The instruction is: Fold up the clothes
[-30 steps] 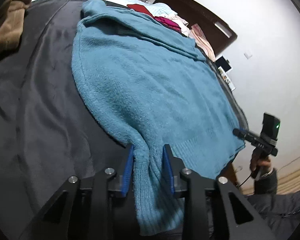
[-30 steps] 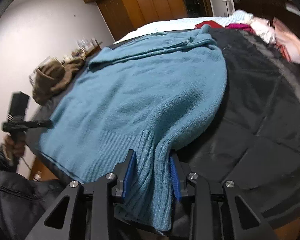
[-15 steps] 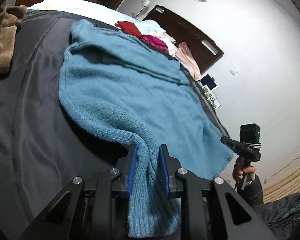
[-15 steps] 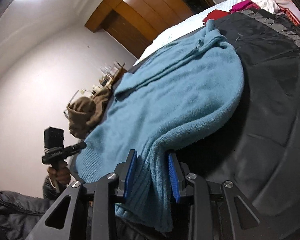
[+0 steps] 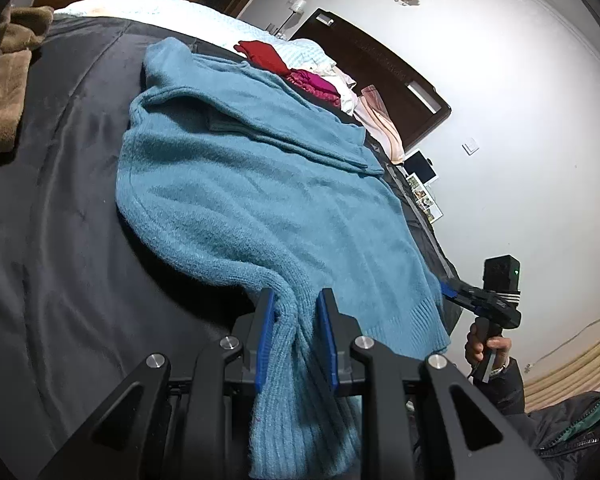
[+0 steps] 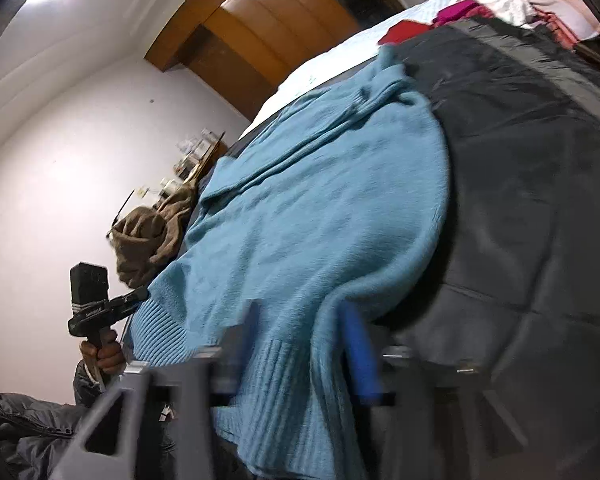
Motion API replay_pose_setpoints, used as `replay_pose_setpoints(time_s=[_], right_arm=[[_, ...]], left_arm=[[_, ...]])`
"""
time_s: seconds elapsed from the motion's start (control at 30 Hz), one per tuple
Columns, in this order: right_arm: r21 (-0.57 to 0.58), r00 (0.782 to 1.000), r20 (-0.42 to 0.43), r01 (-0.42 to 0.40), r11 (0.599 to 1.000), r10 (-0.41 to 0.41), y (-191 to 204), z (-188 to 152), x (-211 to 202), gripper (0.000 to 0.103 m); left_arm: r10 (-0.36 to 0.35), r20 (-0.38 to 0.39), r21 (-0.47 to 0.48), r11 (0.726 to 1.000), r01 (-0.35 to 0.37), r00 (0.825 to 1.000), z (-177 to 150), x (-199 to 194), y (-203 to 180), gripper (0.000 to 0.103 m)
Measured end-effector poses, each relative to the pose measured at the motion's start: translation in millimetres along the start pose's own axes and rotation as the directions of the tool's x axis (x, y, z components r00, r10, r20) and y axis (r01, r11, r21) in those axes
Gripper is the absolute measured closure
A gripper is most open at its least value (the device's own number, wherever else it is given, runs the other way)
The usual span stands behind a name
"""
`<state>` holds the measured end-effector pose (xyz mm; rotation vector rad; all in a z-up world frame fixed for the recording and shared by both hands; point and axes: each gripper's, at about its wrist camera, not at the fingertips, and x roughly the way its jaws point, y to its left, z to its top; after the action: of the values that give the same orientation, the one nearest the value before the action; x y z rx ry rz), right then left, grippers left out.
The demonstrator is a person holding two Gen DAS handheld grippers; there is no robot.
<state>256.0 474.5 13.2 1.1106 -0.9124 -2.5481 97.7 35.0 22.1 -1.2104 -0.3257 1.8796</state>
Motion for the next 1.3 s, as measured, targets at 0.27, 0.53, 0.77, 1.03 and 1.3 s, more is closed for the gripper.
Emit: replay_pose_setpoints(time_s=[0.27,0.53,0.77,1.03,1.3], right_arm=[[-0.066,0.987,-0.038,0.155,0.986,-0.157,-1.8,-14.1,-10.3,0.020],[-0.231,0.982,-0.118,0.115,0.966,-0.145,34.1,-24.3,19.5,0.022],[-0.301,0.970,-0.153,0.135,0.944,-0.187,48.3,-26.7,35.2,0.048],[-0.222,0.980,-0.191,0.010,0.975,-0.054,41.1,-22.4,45.5,0.067],[-0.062,0.959,-0.146,-0.252,0.966,0.241,35.0,10.1,48.0,0.069]], left_arm=[[0.005,-0.024,-0.013,1.000,-0.005,1.000,-6.1,3.3,5.1,0.078],[0.019,-0.072,-0.079,0.997,-0.025,0.997,-18.5,11.1,22.2,0.062],[0.041,-0.101,-0.075,0.996,-0.048,0.994,-20.0,15.9,17.8,0.032],[0.029,-0.144,-0.099,0.994,-0.044,0.989,-17.7,33.5,15.3,0.078],[-0.136,-0.010,-0.131,0.982,0.134,0.991,13.9,17.9,2.8,0.079]])
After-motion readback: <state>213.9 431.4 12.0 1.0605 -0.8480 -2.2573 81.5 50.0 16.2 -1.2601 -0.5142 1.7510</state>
